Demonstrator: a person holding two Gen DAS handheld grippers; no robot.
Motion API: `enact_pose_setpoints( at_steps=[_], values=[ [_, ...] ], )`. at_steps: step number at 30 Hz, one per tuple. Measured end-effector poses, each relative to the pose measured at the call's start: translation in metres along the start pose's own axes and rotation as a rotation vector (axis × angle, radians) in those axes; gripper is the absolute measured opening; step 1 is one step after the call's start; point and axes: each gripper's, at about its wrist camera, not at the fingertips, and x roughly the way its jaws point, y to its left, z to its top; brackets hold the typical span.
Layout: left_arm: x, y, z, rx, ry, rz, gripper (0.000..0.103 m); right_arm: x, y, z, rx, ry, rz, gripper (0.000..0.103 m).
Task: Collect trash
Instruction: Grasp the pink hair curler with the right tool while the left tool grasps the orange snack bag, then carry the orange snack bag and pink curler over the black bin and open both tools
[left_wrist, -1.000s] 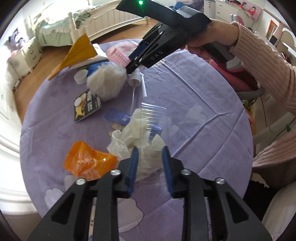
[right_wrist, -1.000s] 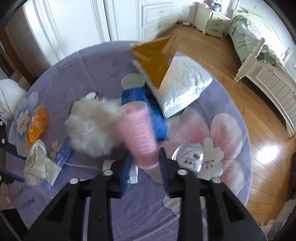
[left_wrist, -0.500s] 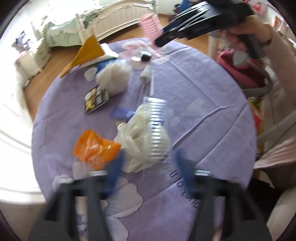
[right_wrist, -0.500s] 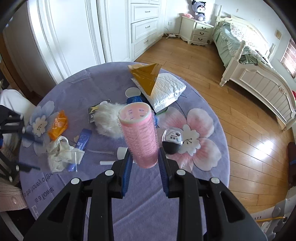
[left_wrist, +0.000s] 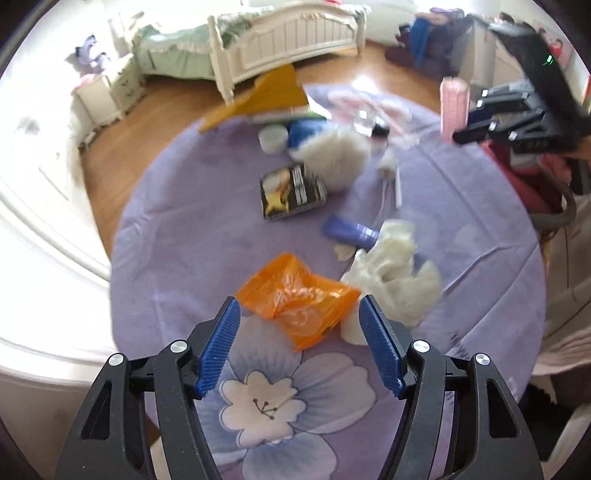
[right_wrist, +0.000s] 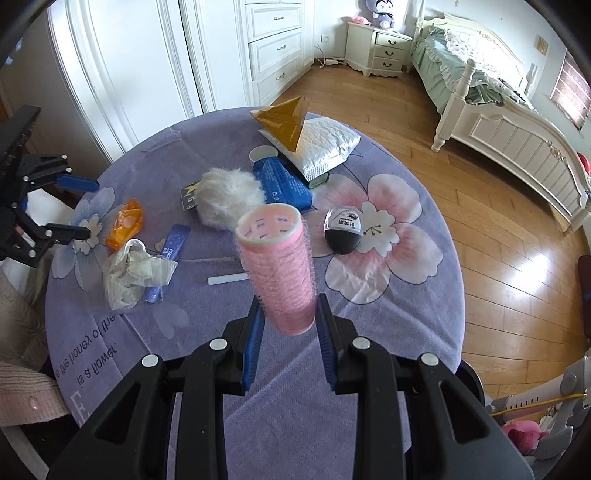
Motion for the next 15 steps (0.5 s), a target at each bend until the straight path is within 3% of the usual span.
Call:
enact_pose_setpoints(
  at_steps=[6, 7, 8, 9, 10, 15],
  values=[
    [0.047, 0.006, 0.001, 0.02, 0.074, -0.01, 0.066, 0.008, 0.0, 0.007, 0.01, 0.006, 0.0, 0.028],
    [0.052, 0.007, 0.002, 0.013, 0.072, -0.017, 0.059, 0.009, 0.001, 0.008, 0.012, 0.007, 0.0, 0.028],
    [0.055, 0.011, 0.004, -0.001, 0.062, -0.028, 0.042, 0.01, 0.001, 0.009, 0.015, 0.006, 0.003, 0.028],
    [0.055, 0.016, 0.006, -0.024, 0.046, -0.047, 0.018, 0.011, 0.002, 0.01, 0.016, 0.006, 0.003, 0.028],
    [0.055, 0.02, 0.008, -0.045, 0.046, -0.079, 0.016, 0.012, 0.003, 0.01, 0.017, 0.007, 0.003, 0.028],
    [0.04, 0.02, 0.01, -0.02, 0.001, -0.077, 0.016, 0.015, 0.005, 0.009, 0.028, 0.006, 0.011, 0.028]
  ],
)
